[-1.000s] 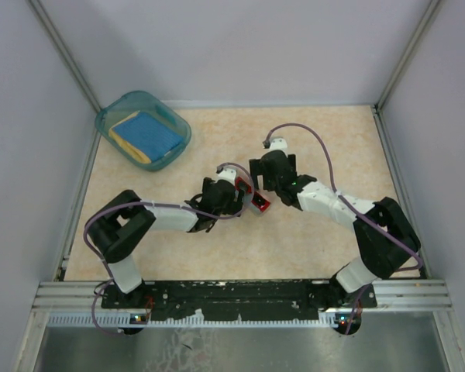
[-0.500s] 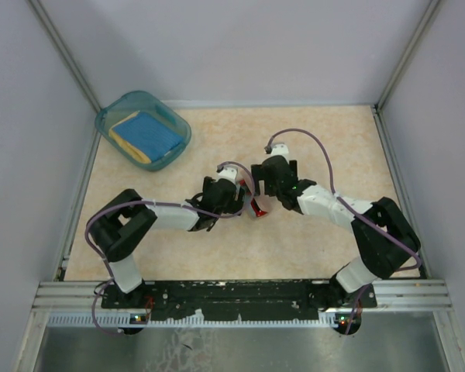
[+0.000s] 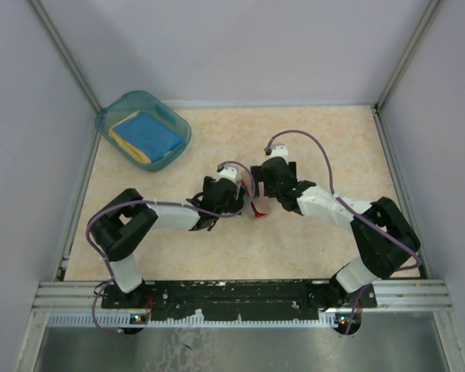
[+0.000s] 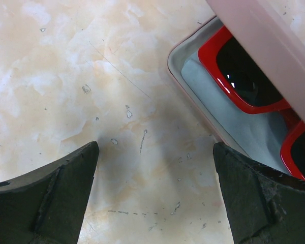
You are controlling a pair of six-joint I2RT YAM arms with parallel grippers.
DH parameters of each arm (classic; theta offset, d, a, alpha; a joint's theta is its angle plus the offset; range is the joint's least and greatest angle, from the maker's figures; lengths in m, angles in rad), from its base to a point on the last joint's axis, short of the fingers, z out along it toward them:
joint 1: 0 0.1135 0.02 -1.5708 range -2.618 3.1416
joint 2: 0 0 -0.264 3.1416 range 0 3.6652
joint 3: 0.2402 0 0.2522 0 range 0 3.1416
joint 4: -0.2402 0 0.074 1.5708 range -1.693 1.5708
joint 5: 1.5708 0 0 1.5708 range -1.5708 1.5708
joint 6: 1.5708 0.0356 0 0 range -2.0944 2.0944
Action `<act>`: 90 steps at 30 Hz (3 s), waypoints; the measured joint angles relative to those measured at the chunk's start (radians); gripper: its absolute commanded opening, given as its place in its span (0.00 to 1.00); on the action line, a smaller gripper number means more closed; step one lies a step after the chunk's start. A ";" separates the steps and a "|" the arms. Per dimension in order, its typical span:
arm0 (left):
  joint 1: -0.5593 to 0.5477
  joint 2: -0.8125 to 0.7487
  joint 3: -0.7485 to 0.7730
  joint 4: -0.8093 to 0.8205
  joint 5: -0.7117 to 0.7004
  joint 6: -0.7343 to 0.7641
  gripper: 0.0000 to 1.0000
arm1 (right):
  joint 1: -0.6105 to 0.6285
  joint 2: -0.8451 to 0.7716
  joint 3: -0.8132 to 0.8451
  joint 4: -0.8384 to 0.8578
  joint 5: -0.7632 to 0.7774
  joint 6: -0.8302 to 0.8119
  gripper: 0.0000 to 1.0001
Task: Organize the sunglasses
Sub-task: Close the sunglasses case at the center of the board, then reset both arms
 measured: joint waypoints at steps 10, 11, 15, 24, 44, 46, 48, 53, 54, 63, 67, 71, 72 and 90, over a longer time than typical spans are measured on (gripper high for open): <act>0.000 0.004 0.003 0.004 -0.005 -0.004 1.00 | 0.016 0.018 -0.013 0.004 -0.051 0.016 0.99; 0.000 0.004 0.003 0.004 -0.005 -0.004 1.00 | 0.018 0.018 -0.016 0.003 -0.053 0.016 0.99; 0.000 0.004 0.003 0.004 -0.005 -0.004 1.00 | 0.019 0.018 -0.018 -0.002 -0.056 0.018 0.99; -0.004 -0.009 0.000 -0.021 -0.026 -0.019 1.00 | 0.012 0.009 -0.018 -0.015 -0.057 0.024 0.99; -0.005 -0.586 -0.390 -0.154 -0.048 -0.182 1.00 | -0.074 -0.467 -0.378 0.011 -0.139 0.089 0.99; -0.005 -0.661 -0.434 -0.161 -0.035 -0.200 1.00 | -0.074 -0.545 -0.415 0.006 -0.142 0.100 0.99; -0.005 -0.751 -0.478 -0.171 -0.023 -0.217 1.00 | -0.074 -0.634 -0.449 0.003 -0.141 0.112 0.99; -0.005 -0.991 -0.574 -0.187 -0.006 -0.238 1.00 | -0.074 -0.834 -0.509 -0.019 -0.132 0.145 0.99; -0.005 -1.033 -0.587 -0.194 -0.002 -0.240 1.00 | -0.074 -0.867 -0.520 -0.023 -0.129 0.150 0.99; -0.005 -1.295 -0.657 -0.283 0.012 -0.283 1.00 | -0.074 -1.201 -0.630 -0.106 -0.101 0.187 0.99; -0.005 -1.326 -0.659 -0.303 0.011 -0.292 1.00 | -0.074 -1.282 -0.632 -0.142 -0.074 0.179 0.99; -0.005 -1.326 -0.662 -0.305 0.010 -0.294 1.00 | -0.074 -1.323 -0.633 -0.167 -0.058 0.171 0.99; -0.005 -1.324 -0.662 -0.306 0.010 -0.294 1.00 | -0.074 -1.331 -0.633 -0.171 -0.058 0.171 0.99; -0.005 -1.332 -0.668 -0.311 0.011 -0.296 1.00 | -0.074 -1.342 -0.633 -0.174 -0.065 0.163 0.99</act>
